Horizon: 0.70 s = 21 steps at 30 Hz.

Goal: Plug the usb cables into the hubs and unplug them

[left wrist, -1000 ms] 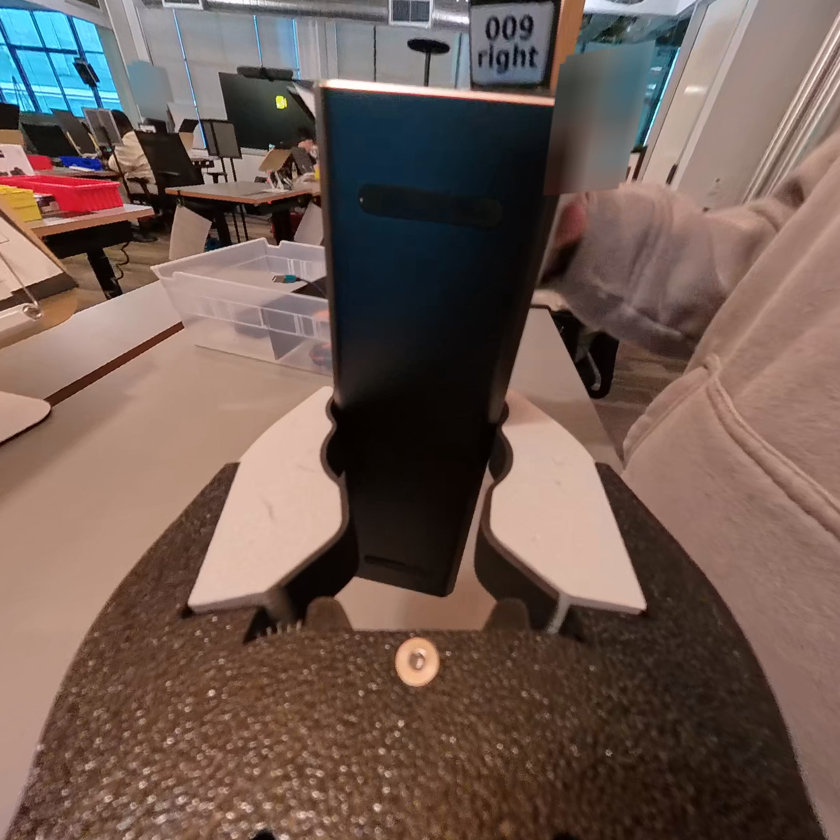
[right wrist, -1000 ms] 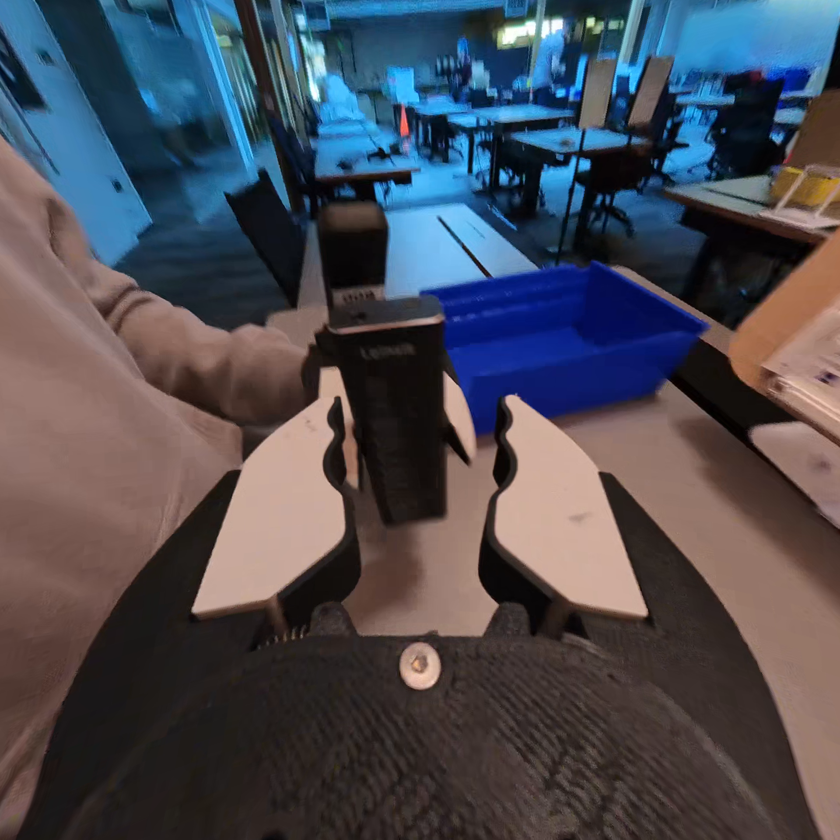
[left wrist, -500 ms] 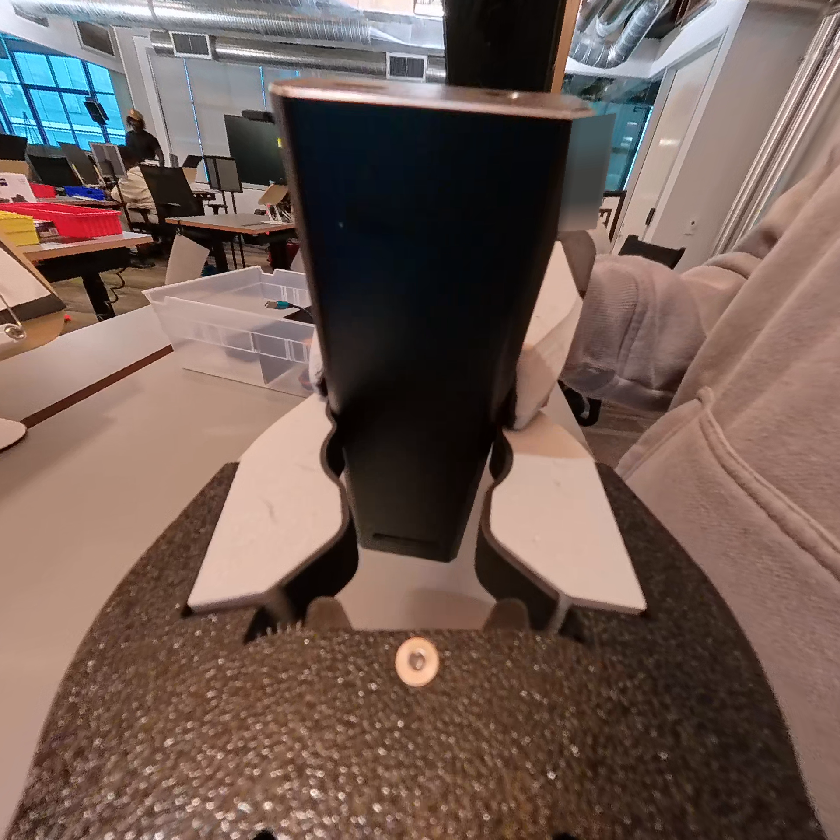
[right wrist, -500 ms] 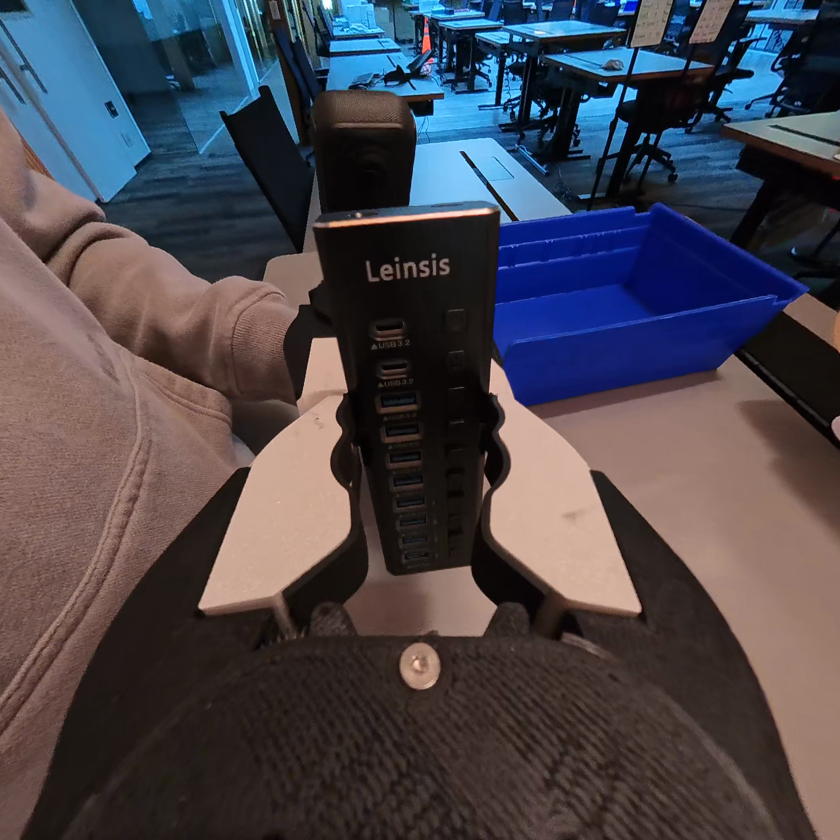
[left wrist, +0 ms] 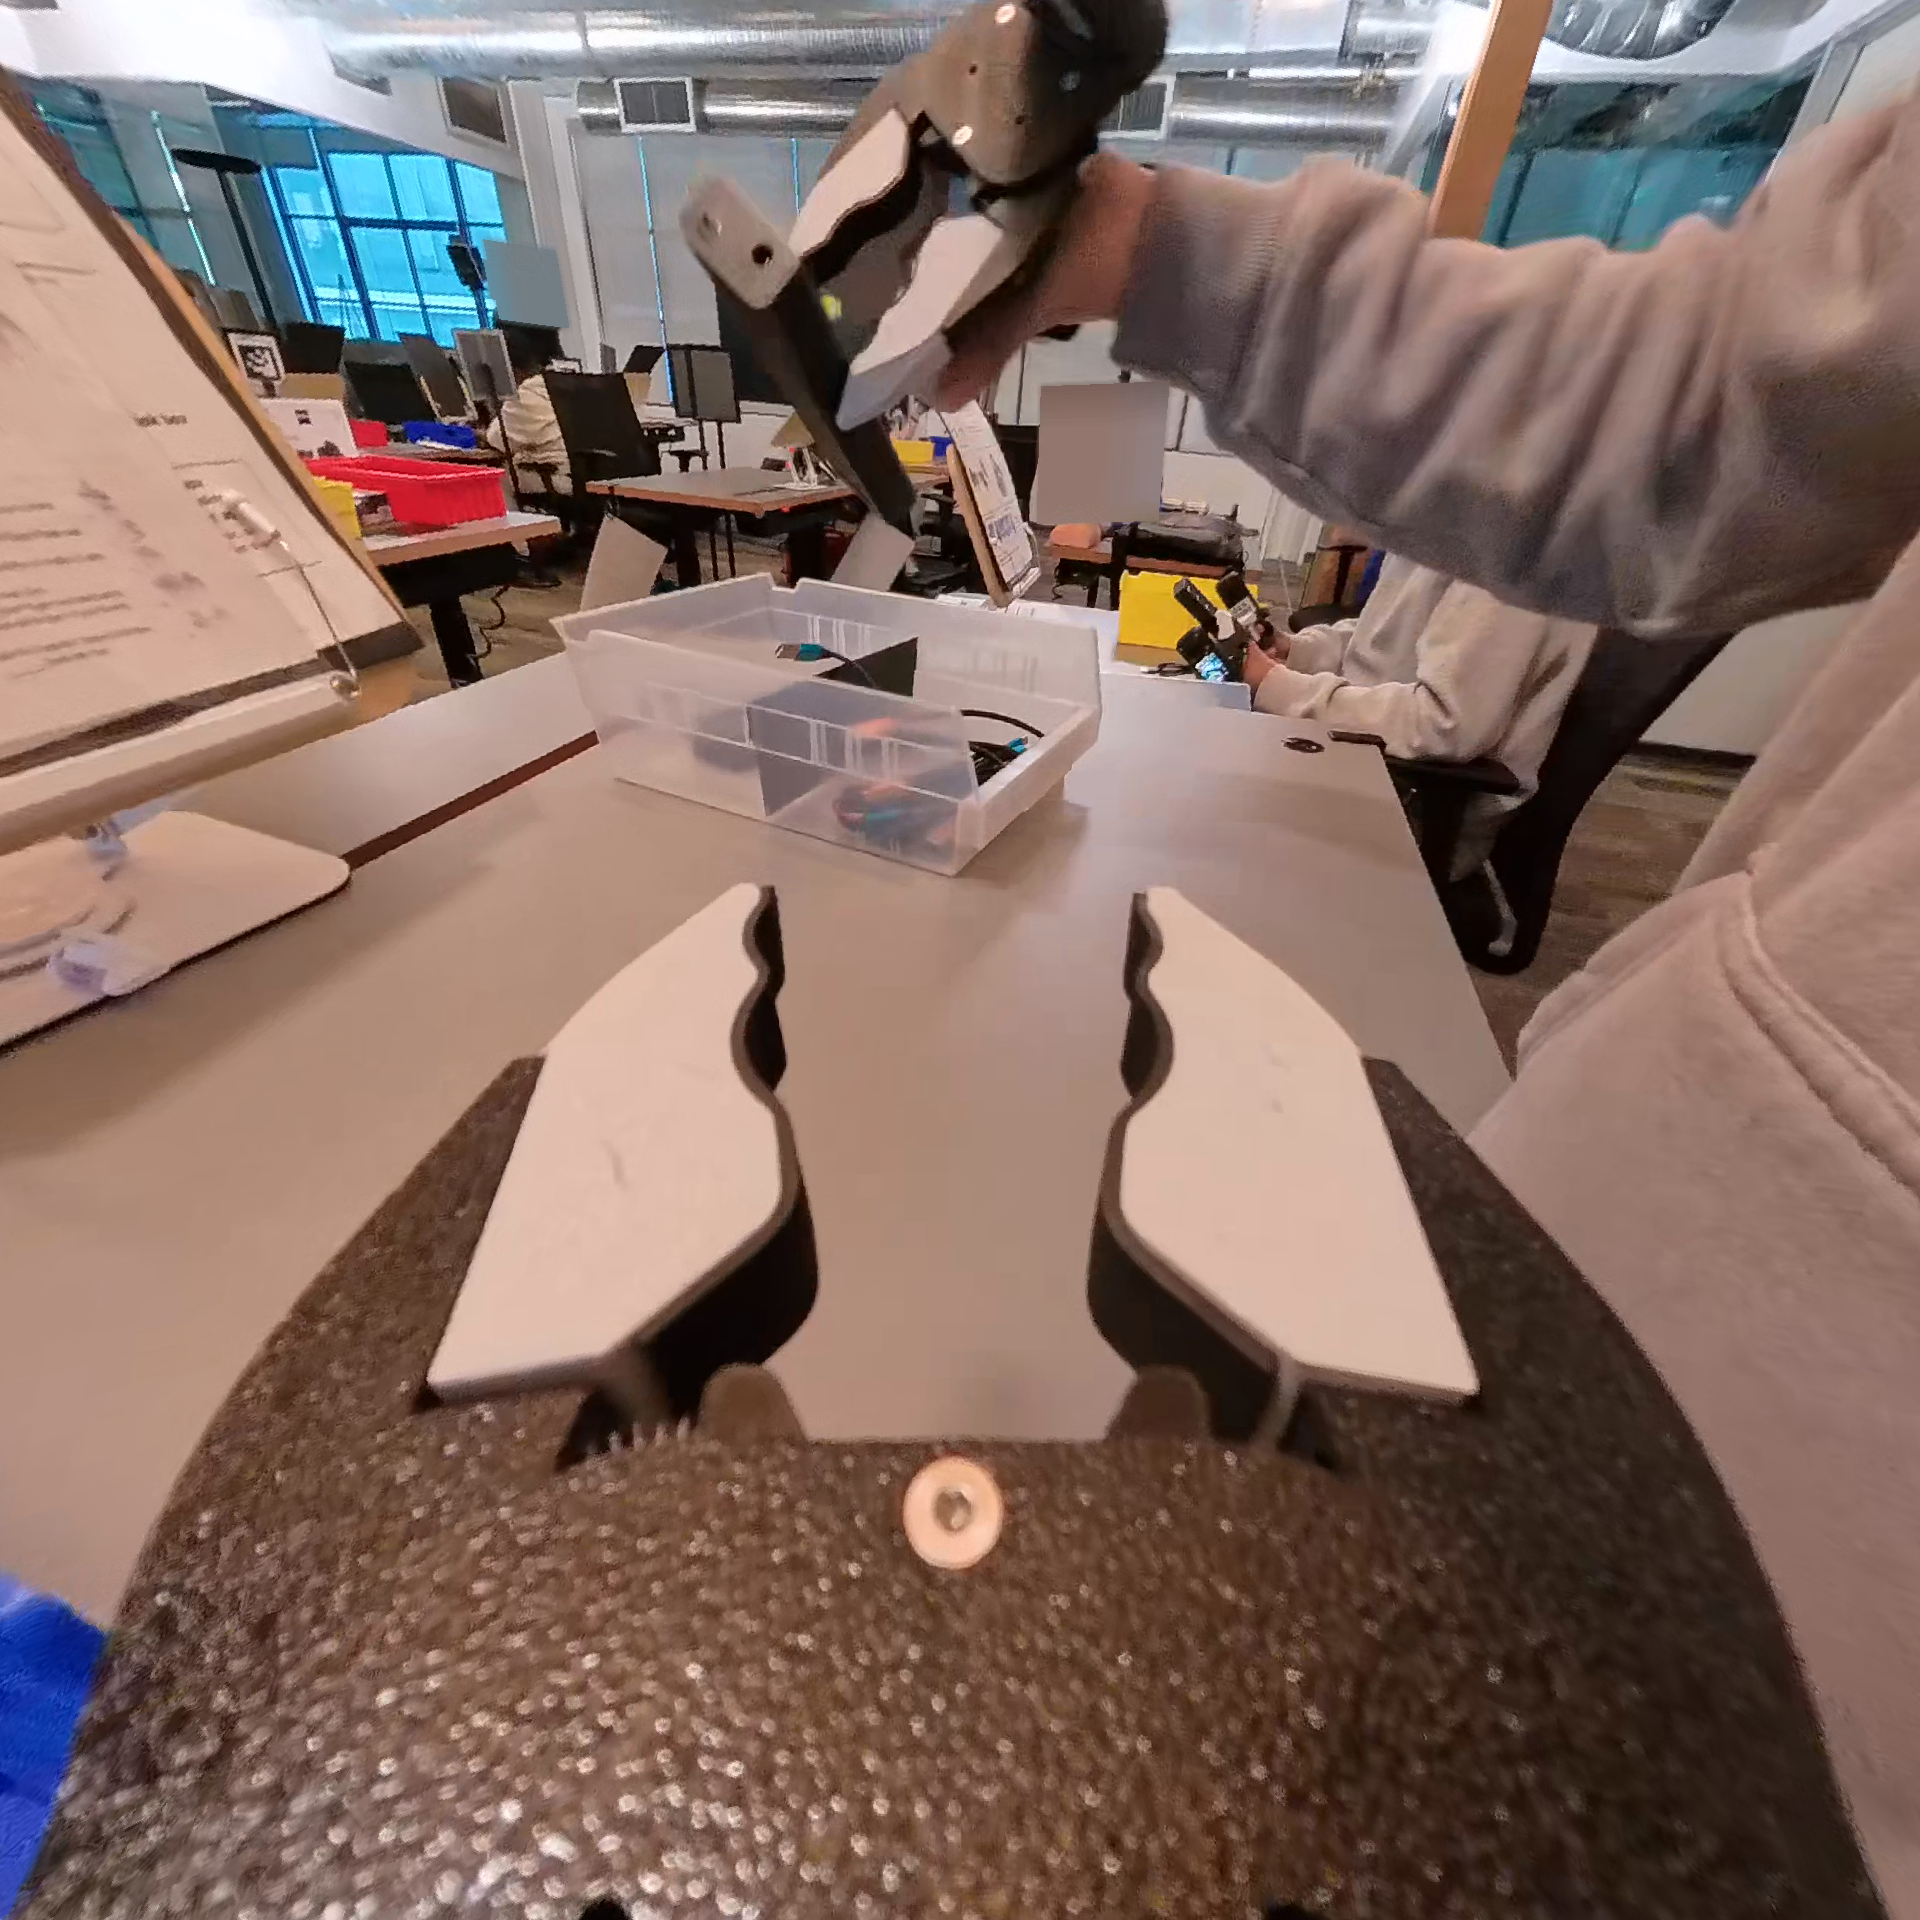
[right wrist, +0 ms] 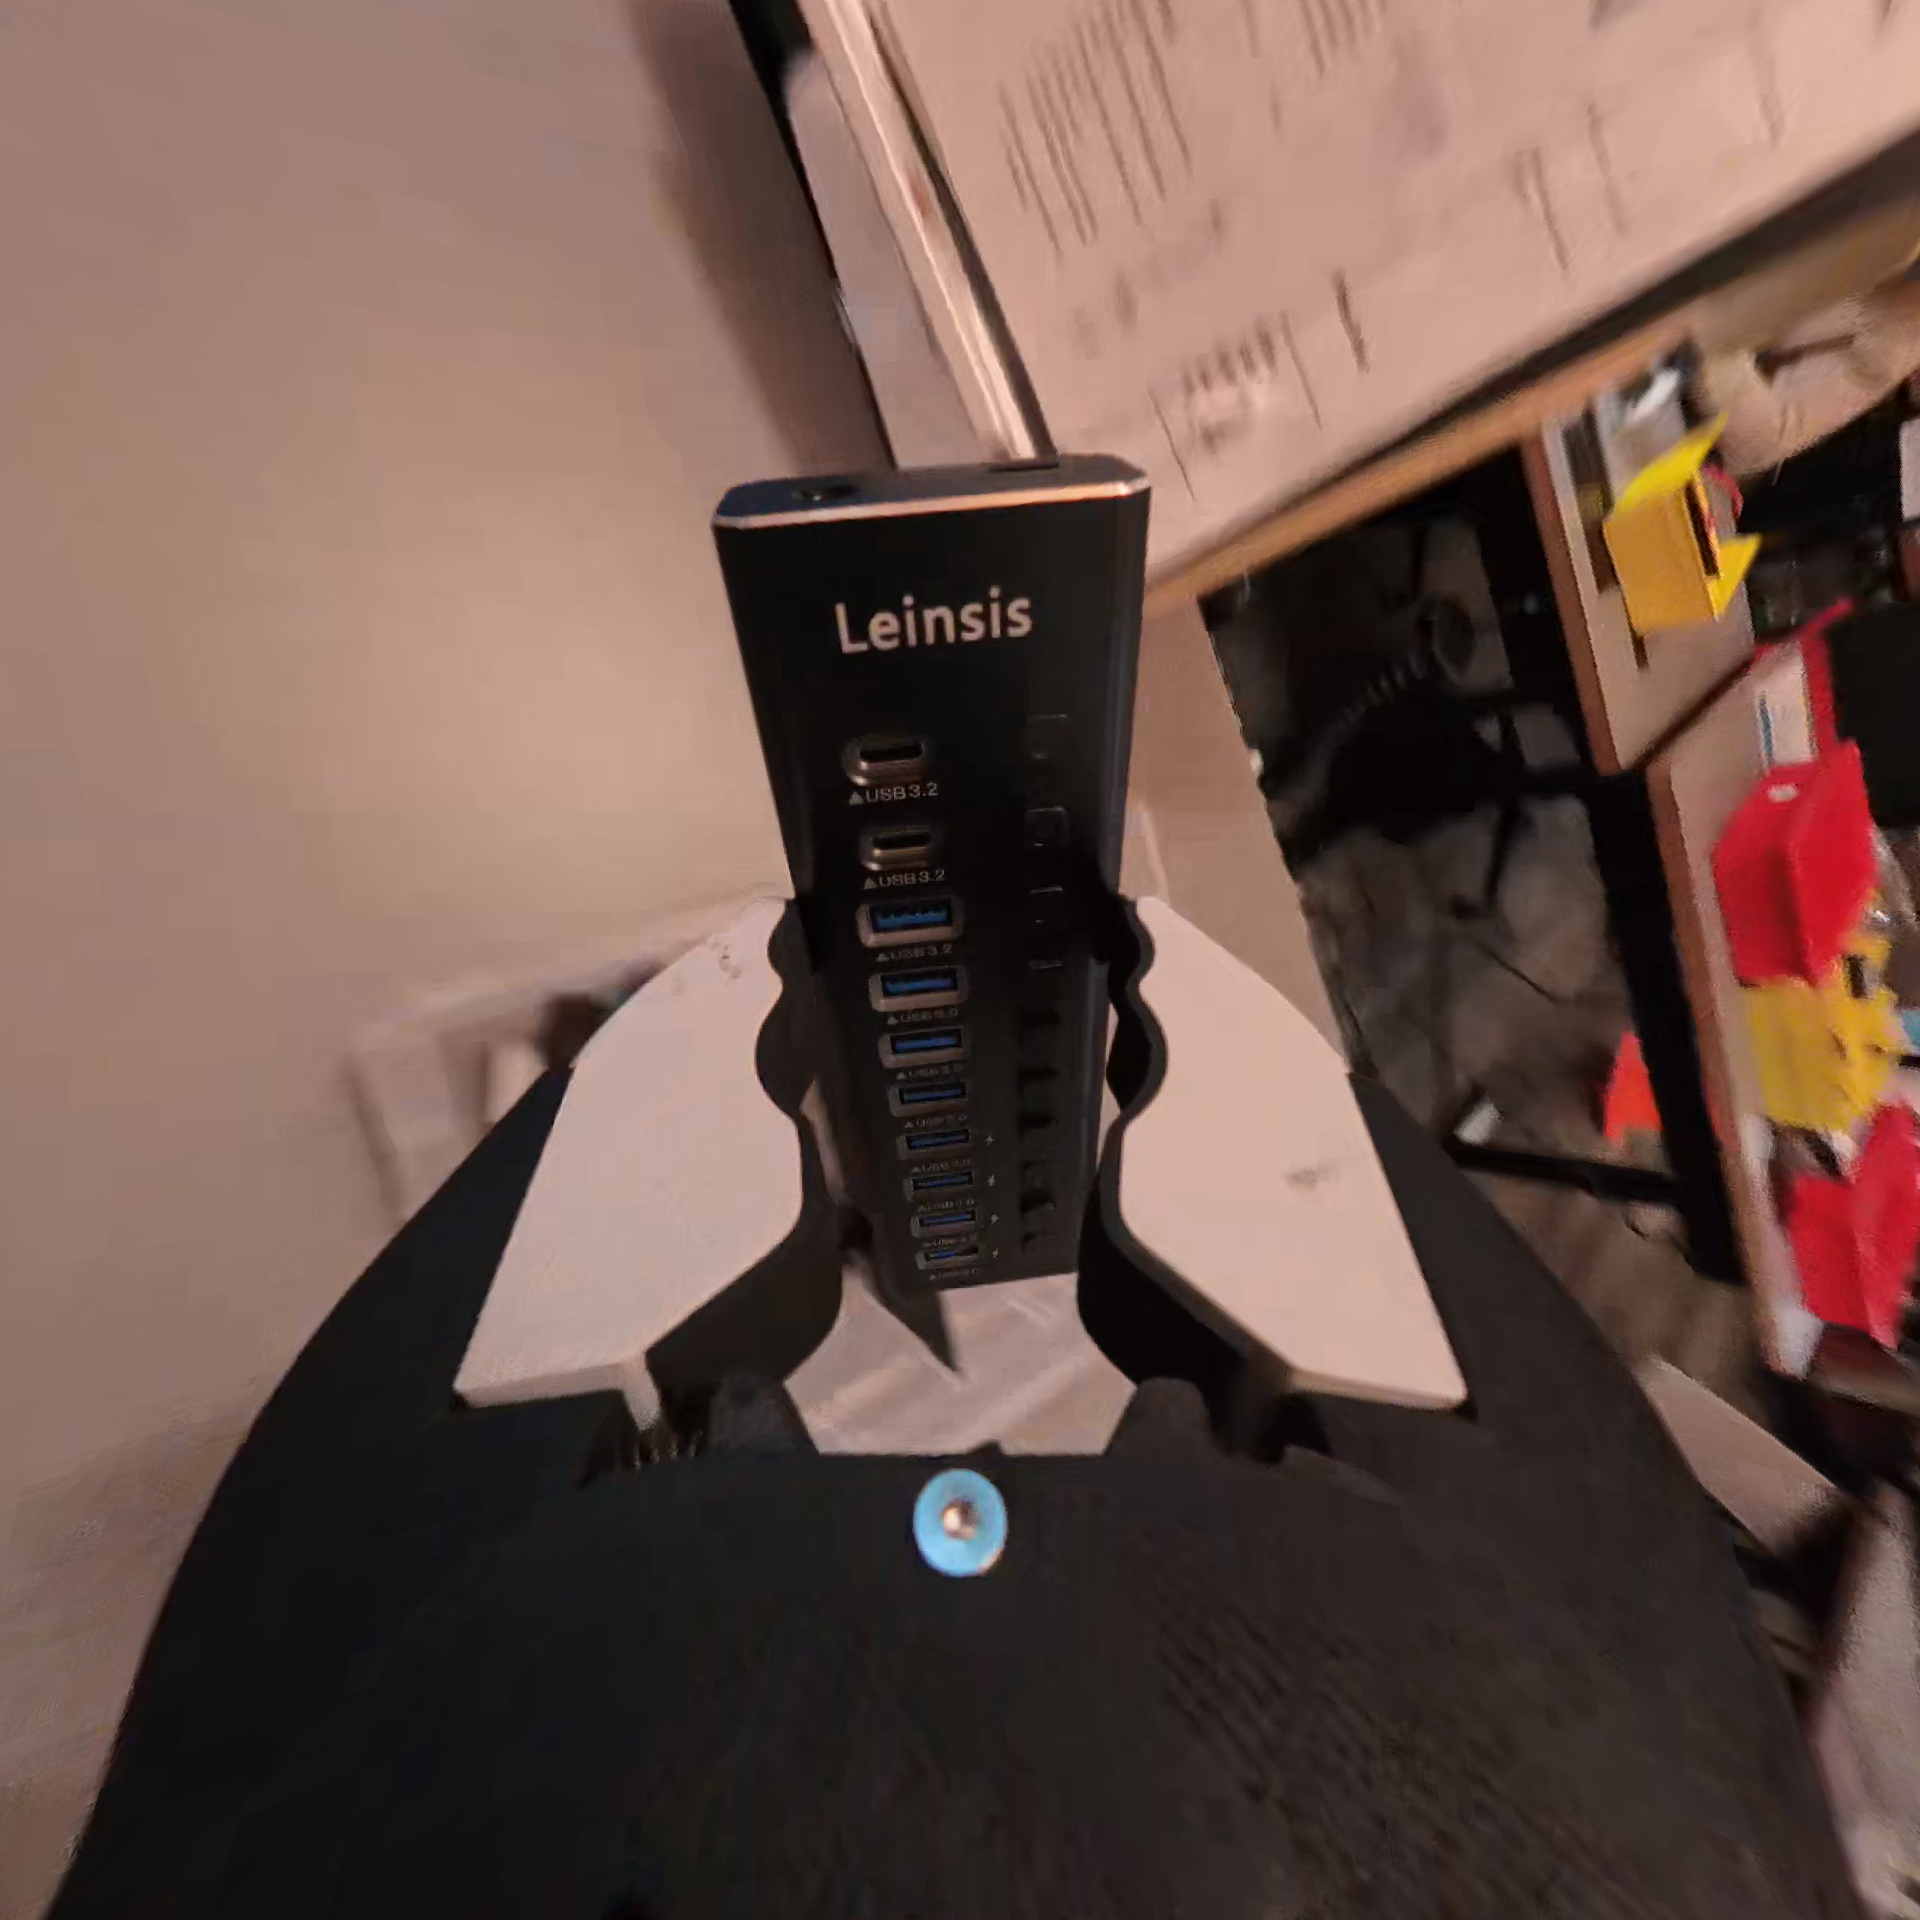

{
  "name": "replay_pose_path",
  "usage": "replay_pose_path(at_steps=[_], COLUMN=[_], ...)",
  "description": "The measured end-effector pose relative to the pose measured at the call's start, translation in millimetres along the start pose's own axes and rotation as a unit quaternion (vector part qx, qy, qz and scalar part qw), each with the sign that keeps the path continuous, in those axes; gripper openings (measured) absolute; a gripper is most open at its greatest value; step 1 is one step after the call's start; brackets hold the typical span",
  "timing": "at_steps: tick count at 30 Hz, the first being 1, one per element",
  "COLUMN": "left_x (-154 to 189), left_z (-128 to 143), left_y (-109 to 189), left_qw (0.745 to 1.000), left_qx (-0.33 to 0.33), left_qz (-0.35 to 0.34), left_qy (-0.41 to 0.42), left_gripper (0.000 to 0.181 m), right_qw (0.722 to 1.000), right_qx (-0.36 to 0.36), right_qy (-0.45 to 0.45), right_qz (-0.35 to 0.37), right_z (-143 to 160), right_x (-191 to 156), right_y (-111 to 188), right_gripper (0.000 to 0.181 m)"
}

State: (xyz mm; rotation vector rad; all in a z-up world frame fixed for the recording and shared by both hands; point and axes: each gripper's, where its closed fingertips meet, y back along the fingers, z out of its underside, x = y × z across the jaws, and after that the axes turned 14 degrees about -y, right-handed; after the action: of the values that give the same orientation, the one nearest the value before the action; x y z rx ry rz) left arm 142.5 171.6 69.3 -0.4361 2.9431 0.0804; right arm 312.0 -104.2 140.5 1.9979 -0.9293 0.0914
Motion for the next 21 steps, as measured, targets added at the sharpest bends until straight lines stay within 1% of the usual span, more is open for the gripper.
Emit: replay_pose_path(at_steps=[1, 3, 4, 6, 8, 10, 13, 15, 17, 19, 21], left_x=[0, 2, 3, 5, 7, 8, 8, 4, -1, -5, -9], left_z=[1, 2, 3, 6, 7, 8, 10, 12, 14, 16, 17], left_y=[0, -2, -4, -7, -8, -9, -7, -4, 0, 4, 5], left_qw=[1.000, 1.000, 1.000, 1.000, 1.000, 1.000, 1.000, 0.999, 0.999, 0.998, 0.997], left_qx=[0.003, 0.010, 0.009, 0.000, -0.005, -0.010, -0.020, -0.028, -0.038, -0.045, -0.045], left_qz=[0.000, -0.001, -0.001, -0.001, 0.002, 0.003, 0.003, -0.007, -0.021, -0.035, -0.048], left_qy=[0.009, 0.020, 0.022, 0.018, 0.018, 0.019, 0.019, 0.016, 0.016, 0.019, 0.027], left_gripper=[0.061, 0.060, 0.059, 0.059, 0.059, 0.059, 0.059, 0.060, 0.060, 0.060, 0.060], right_qw=[0.999, 0.996, 0.994, 0.987, 0.981, 0.972, 0.961, 0.953, 0.942, 0.944, 0.946], right_qx=[-0.029, -0.092, -0.111, -0.156, -0.190, -0.227, -0.255, -0.277, -0.299, -0.294, -0.287], right_qy=[0.013, 0.014, 0.017, -0.006, -0.011, -0.009, 0.000, -0.001, -0.016, -0.025, -0.050], right_qz=[0.010, 0.002, -0.002, -0.024, -0.040, -0.065, -0.104, -0.120, -0.149, -0.146, -0.143], right_z=[16, 46, 59, 83, 103, 121, 137, 147, 157, 160, 158], right_x=[23, 56, 69, 85, 92, 89, 72, 60, 46, 41, 42], right_y=[-8, -27, -39, -62, -86, -109, -140, -156, -165, -173, -174], right_gripper=[0.057, 0.057, 0.057, 0.057, 0.057, 0.056, 0.056, 0.056, 0.056, 0.056, 0.056])
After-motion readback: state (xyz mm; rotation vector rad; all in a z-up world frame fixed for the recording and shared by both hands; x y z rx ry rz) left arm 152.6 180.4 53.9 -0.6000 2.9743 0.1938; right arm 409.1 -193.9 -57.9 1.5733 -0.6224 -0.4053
